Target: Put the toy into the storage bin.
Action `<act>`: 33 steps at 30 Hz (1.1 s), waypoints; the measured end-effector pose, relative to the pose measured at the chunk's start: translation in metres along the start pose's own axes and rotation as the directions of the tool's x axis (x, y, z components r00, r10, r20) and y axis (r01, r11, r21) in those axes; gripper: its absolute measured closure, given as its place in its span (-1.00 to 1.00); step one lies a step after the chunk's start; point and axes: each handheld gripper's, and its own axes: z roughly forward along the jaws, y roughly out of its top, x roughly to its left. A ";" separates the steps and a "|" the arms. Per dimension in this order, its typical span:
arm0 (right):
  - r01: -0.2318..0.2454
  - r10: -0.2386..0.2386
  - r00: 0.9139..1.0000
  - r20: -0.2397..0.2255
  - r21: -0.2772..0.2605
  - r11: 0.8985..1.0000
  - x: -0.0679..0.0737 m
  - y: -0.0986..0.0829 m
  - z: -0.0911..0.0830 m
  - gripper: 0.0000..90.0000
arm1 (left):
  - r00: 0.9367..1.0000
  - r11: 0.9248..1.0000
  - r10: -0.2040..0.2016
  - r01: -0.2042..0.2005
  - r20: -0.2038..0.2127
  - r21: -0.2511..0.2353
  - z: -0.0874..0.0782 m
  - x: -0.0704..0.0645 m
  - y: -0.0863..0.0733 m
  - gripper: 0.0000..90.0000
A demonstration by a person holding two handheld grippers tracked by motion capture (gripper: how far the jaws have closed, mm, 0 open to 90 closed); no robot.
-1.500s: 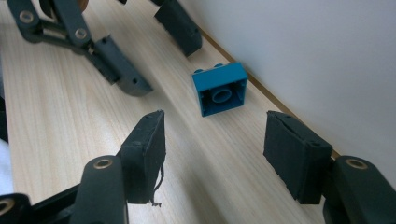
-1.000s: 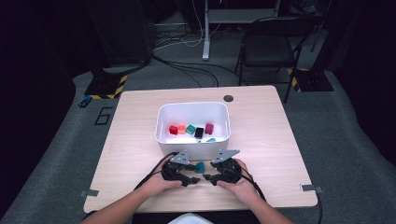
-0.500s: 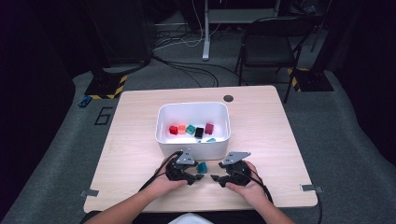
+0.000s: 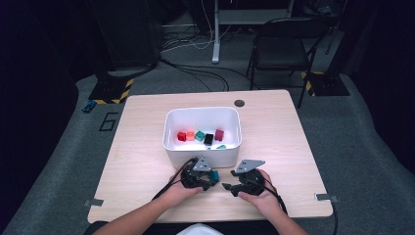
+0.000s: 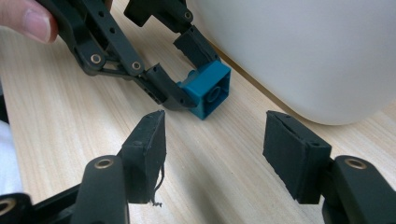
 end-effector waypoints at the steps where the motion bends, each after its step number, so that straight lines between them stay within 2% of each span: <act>1: 0.003 -0.003 1.000 0.001 0.002 1.000 0.000 0.000 0.000 -0.14 | 1.000 1.000 0.001 -0.001 0.000 0.005 0.000 0.000 0.000 0.26; 7: -0.007 0.007 1.000 -0.001 -0.003 1.000 -0.002 -0.001 0.000 -0.13 | 0.999 1.000 -0.013 0.013 0.034 -0.001 -0.001 -0.003 0.002 0.30; 10: -0.021 0.021 1.000 0.003 -0.007 1.000 -0.003 -0.002 -0.002 -0.13 | 0.999 1.000 -0.021 0.021 0.046 -0.003 -0.008 -0.007 0.005 0.30; 12: -0.021 0.021 1.000 0.005 -0.011 1.000 -0.004 -0.002 -0.002 -0.13 | 0.998 1.000 -0.017 0.018 0.055 -0.022 -0.015 -0.010 0.009 0.30; 16: -0.024 0.024 1.000 0.005 -0.007 1.000 -0.006 -0.003 -0.001 -0.13 | 0.997 0.999 -0.006 0.009 0.081 -0.035 -0.032 -0.013 0.018 0.30; 20: -0.024 0.024 1.000 0.004 -0.005 1.000 -0.005 -0.004 0.000 -0.13 | 0.995 0.999 -0.018 0.022 0.096 -0.048 -0.053 -0.010 0.027 0.30; 26: -0.026 0.026 1.000 0.006 -0.001 1.000 -0.006 -0.004 0.000 -0.13 | 0.996 0.995 -0.025 0.032 0.083 -0.093 -0.092 -0.003 0.043 0.30; 33: -0.030 0.030 1.000 0.005 0.002 1.000 -0.006 -0.004 0.001 -0.13 | 0.997 0.989 -0.045 0.052 0.058 -0.137 -0.132 0.017 0.066 0.30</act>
